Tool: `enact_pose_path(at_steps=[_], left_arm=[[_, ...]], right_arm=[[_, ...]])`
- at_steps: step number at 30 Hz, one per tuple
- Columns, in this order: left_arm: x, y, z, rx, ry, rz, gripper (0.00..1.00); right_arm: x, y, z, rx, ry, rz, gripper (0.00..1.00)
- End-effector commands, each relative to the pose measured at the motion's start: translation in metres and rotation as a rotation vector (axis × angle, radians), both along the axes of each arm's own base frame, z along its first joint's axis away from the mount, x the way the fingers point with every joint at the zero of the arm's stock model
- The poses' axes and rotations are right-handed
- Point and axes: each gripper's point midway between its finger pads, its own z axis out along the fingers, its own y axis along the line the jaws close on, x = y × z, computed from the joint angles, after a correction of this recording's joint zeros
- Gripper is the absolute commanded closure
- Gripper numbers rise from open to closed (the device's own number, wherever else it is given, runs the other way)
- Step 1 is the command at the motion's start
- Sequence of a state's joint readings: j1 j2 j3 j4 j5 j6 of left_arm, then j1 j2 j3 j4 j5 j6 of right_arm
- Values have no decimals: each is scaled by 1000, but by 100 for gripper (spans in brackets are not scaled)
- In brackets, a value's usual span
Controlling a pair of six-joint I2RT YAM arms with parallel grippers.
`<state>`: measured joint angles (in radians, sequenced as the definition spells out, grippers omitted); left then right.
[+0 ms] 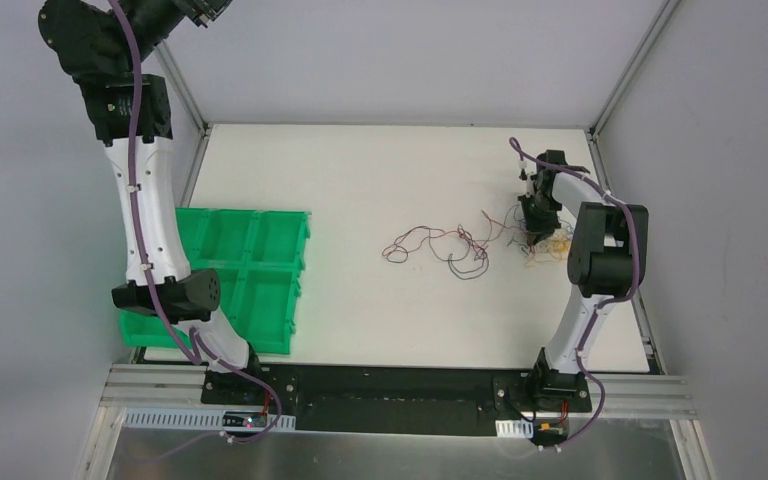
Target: Untangle the cables
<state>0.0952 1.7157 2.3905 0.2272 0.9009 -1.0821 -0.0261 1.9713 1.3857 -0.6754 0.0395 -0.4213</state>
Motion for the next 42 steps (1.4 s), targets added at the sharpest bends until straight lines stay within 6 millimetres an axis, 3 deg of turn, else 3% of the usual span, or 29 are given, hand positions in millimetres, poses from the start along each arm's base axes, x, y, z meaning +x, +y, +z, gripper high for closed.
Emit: enact_pose_path(at_steps=[1, 2, 3, 5, 6, 9, 15, 17, 20, 24, 27, 32, 36, 42], left_arm=[[-12, -4, 2, 46, -45, 3, 100], [-6, -12, -16, 80, -9, -35, 100], [-3, -23, -38, 123, 23, -83, 94], [6, -40, -84, 176, 106, -153, 64], [16, -41, -110, 177, 169, -156, 55], [25, -72, -189, 224, 316, -222, 35], [2, -144, -358, 486, 617, -389, 18], [-6, -166, -404, 549, 699, -427, 17], [-27, -199, -455, 615, 800, -497, 21], [-53, -242, -499, 616, 831, -563, 25], [-45, -264, -522, 541, 896, -547, 29], [-23, -279, -568, 503, 1020, -466, 34], [-9, -288, -587, 516, 1020, -410, 31], [6, -296, -608, 528, 1026, -379, 31]], right_arm=[[-25, -16, -29, -53, 131, 30, 80], [-27, -10, -25, -18, 133, 37, 78], [-29, 0, -20, 35, 136, 53, 74], [-30, 17, -7, 116, 129, 69, 68], [-31, 26, 2, 164, 124, 67, 65], [-25, 37, 30, 219, 68, 46, 54], [-24, 32, 79, 228, -5, 66, 35], [-30, 29, 88, 230, 4, 67, 31], [-39, 27, 99, 236, 9, 48, 31], [-53, 49, 114, 364, 8, 30, 33], [-58, 80, 124, 488, 13, 26, 37], [-56, 122, 128, 564, 22, 59, 39], [-37, 140, 114, 534, 5, 52, 33], [1, 148, 79, 392, -62, 62, 30]])
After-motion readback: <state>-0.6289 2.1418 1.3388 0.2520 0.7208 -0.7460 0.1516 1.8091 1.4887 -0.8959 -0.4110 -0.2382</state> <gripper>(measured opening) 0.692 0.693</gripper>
